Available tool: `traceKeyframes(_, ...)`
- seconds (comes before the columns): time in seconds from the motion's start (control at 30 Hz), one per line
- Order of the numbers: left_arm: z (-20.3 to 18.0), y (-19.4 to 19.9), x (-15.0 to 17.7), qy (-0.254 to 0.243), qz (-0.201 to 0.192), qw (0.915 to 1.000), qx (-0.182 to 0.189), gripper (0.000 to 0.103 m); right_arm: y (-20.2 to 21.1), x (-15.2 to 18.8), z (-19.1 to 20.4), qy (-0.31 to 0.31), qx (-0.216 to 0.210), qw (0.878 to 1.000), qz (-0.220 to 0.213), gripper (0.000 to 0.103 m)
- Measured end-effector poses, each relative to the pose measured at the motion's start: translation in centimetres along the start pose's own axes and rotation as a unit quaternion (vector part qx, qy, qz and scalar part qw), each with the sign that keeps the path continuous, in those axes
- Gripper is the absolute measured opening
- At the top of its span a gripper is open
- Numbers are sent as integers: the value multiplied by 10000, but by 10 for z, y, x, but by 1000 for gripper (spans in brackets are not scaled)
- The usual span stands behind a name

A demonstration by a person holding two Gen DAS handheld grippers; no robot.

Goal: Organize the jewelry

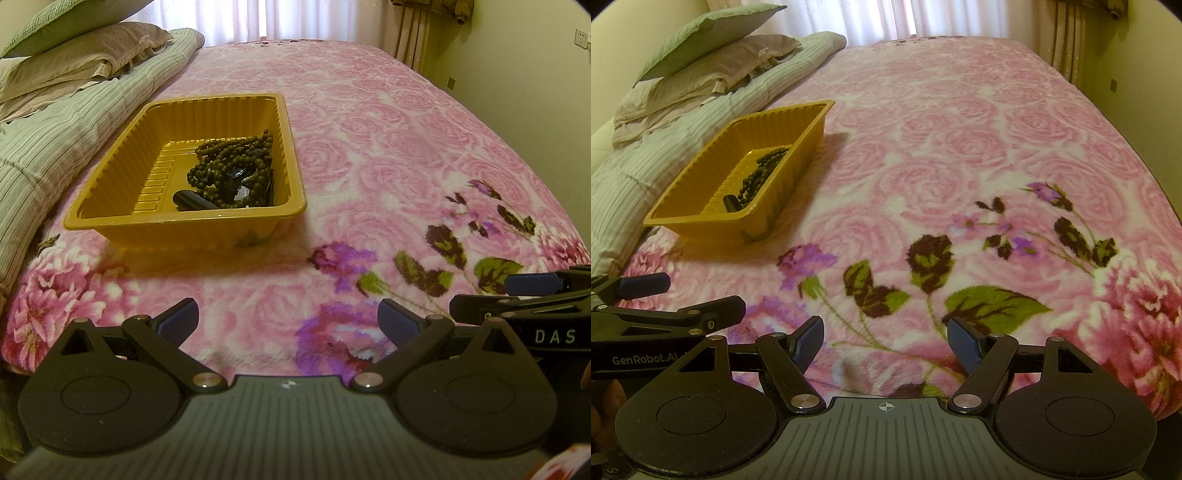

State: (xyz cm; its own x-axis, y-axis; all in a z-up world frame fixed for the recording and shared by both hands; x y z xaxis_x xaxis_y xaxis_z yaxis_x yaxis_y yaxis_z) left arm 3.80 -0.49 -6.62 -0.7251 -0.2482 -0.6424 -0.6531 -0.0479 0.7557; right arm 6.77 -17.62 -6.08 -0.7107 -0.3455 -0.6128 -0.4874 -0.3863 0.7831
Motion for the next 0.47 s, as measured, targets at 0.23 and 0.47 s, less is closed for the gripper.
traceKeyframes(0.23,3,-1,-1,2,-22,10000,12,103,0,-1,0,2,2,10000,-3,74)
traceKeyframes(0.47,5,1,-6,89,-139,9998,64,103,-1,-1,4,18,3,10000,-7,74)
Point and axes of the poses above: each gripper's, at about its wrist camera, not at the fingertips, and y roughly against the way its jaws point, z to its left, x to its underside, the point moved 9 cm from there along -y, roughly the way its jaws point, and after that the axes turned 10 degrees about y, right-handed, at the moved point
